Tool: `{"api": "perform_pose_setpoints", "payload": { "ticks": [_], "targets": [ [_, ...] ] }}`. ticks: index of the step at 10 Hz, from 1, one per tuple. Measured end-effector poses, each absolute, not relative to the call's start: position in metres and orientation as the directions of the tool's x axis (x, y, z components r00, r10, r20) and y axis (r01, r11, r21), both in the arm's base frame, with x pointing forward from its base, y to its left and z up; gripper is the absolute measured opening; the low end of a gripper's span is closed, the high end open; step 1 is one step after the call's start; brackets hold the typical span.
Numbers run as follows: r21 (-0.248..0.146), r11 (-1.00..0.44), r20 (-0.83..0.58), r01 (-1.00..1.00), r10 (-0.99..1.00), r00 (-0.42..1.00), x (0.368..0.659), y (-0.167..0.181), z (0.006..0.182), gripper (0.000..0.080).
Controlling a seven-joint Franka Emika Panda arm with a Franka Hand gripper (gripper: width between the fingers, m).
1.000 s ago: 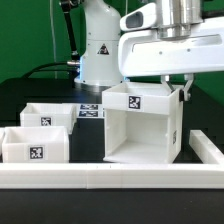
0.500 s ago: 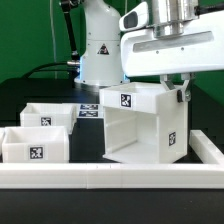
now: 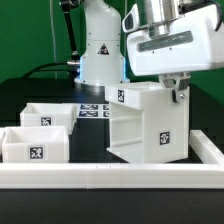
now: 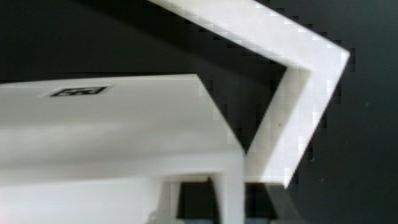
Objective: Assemble drawer
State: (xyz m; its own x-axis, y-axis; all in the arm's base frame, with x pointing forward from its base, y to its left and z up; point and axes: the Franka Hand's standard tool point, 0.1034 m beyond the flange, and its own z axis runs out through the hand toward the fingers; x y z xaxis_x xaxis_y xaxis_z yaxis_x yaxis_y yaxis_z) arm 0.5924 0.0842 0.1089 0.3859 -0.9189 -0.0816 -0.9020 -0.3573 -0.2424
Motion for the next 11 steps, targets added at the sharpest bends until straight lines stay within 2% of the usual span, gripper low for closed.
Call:
{"api": "perform_pose_setpoints", "payload": {
  "ticks": [4,11],
  "targets": [
    [-0.220,-0.104,-0.173,-0.970,-0.974,0.143,0.592,0.091,0.108,0.0041],
    [-0.239,-0.113,-0.194,-0.964,-0.968,0.161,0.630,0.109,0.108,0.0044]
  ]
}}
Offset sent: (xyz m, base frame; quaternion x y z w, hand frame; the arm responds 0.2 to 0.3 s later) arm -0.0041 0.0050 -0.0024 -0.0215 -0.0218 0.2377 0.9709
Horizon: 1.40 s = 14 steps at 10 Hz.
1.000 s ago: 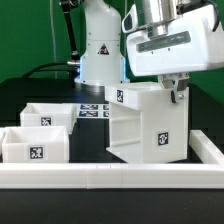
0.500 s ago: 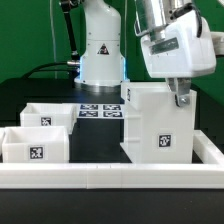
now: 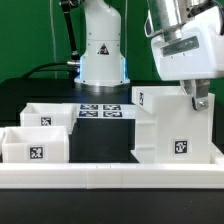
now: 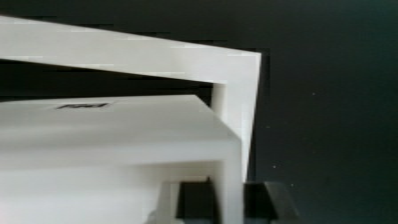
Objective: Assemble drawer
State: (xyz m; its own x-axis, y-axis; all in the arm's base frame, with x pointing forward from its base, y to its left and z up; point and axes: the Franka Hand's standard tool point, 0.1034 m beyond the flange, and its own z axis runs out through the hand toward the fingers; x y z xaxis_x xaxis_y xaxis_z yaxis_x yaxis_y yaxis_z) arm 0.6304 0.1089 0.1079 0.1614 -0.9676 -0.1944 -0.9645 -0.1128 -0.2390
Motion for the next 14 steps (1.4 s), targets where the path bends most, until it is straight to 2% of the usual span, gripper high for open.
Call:
{"api": "perform_pose_setpoints", "payload": {
  "ticks": [4,7,8,10,11,12,13,14],
  "targets": [
    [-0.209,-0.092,-0.219,-0.974,-0.966,0.138,0.636,0.119,0.104,0.0044],
    [-0.208,-0.098,-0.218,-0.973,-0.965,0.144,0.636,0.118,0.104,0.0044],
    [-0.208,-0.101,-0.218,-0.973,-0.965,0.147,0.636,0.118,0.104,0.0215],
    [-0.210,-0.107,-0.216,-0.972,-0.964,0.153,0.635,0.118,0.104,0.0489],
    [-0.216,-0.131,-0.211,-0.968,-0.961,0.177,0.636,0.118,0.105,0.0489],
    [-0.231,-0.194,-0.197,-0.953,-0.950,0.241,0.635,0.114,0.113,0.0613],
    [-0.227,-0.278,-0.196,-0.933,-0.926,0.323,0.631,0.112,0.127,0.0638],
    [-0.248,-0.375,-0.173,-0.893,-0.890,0.421,0.630,0.104,0.142,0.0638]
  ]
}}
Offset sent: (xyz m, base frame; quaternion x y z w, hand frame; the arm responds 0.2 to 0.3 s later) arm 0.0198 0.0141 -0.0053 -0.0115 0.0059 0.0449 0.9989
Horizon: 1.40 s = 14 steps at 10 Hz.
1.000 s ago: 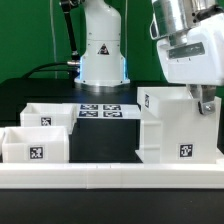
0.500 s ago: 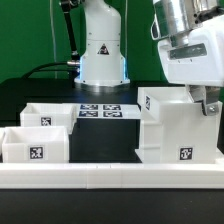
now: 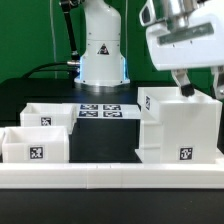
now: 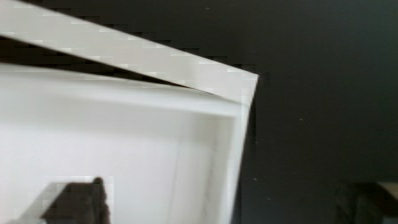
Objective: Assemble drawer
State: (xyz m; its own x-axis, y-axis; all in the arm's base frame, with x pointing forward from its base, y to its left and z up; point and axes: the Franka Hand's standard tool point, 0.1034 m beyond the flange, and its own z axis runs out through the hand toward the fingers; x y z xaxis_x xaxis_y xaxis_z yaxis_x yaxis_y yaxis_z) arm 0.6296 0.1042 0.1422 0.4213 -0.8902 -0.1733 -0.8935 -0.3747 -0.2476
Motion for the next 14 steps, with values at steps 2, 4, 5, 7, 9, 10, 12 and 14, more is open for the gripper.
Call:
{"api": "perform_pose_setpoints", "payload": {
  "ticks": [2,4,5,7,9,10,12,14],
  "targets": [
    [-0.276,-0.509,-0.126,-0.815,-0.822,0.556,0.621,0.086,0.163,0.0648],
    [-0.278,-0.547,-0.114,-0.789,-0.797,0.593,0.620,0.086,0.161,0.0648],
    [-0.280,-0.562,-0.109,-0.778,-0.787,0.607,0.620,0.086,0.161,0.0648],
    [-0.284,-0.601,-0.094,-0.747,-0.758,0.645,0.620,0.085,0.160,0.0648],
    [-0.236,-0.871,0.011,-0.430,-0.445,0.895,0.613,0.056,0.161,0.0648],
    [-0.220,-0.914,0.041,-0.341,-0.358,0.933,0.614,0.046,0.161,0.0648],
    [-0.196,-0.960,0.074,-0.200,-0.218,0.973,0.614,0.041,0.159,0.0648],
    [-0.180,-0.983,0.103,-0.042,-0.061,0.993,0.614,0.040,0.159,0.0648]
  ]
}}
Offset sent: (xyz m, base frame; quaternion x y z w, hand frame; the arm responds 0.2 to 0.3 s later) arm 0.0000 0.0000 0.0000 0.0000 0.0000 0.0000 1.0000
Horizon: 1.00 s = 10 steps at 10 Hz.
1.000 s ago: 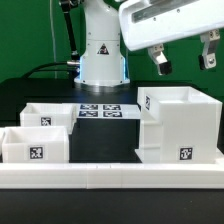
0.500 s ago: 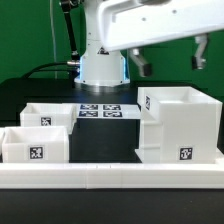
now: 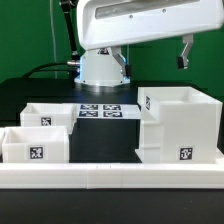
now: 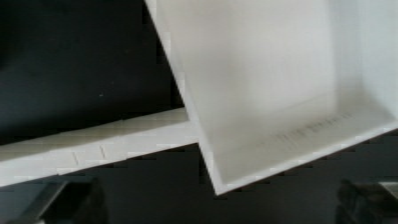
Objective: Assemble drawer
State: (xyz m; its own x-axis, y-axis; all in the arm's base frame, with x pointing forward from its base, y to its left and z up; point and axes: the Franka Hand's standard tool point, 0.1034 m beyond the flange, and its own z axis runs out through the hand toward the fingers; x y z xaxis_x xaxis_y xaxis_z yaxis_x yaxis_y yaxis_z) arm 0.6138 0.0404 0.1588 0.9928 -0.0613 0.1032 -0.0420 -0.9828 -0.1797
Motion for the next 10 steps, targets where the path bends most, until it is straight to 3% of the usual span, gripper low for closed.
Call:
{"api": "perform_pose_setpoints", "payload": {
  "ticks": [2,4,8,10],
  "targets": [
    [-0.117,-0.973,0.125,0.199,0.185,0.975,0.609,0.025,0.155,0.0648],
    [-0.096,-0.967,0.121,0.234,0.222,0.967,0.602,-0.014,0.156,0.0648],
    [-0.093,-0.985,0.112,0.144,0.133,0.985,0.586,-0.088,0.130,0.0648],
    [-0.104,-0.983,0.105,0.149,0.138,0.985,0.583,-0.096,0.121,0.0648]
  ]
}}
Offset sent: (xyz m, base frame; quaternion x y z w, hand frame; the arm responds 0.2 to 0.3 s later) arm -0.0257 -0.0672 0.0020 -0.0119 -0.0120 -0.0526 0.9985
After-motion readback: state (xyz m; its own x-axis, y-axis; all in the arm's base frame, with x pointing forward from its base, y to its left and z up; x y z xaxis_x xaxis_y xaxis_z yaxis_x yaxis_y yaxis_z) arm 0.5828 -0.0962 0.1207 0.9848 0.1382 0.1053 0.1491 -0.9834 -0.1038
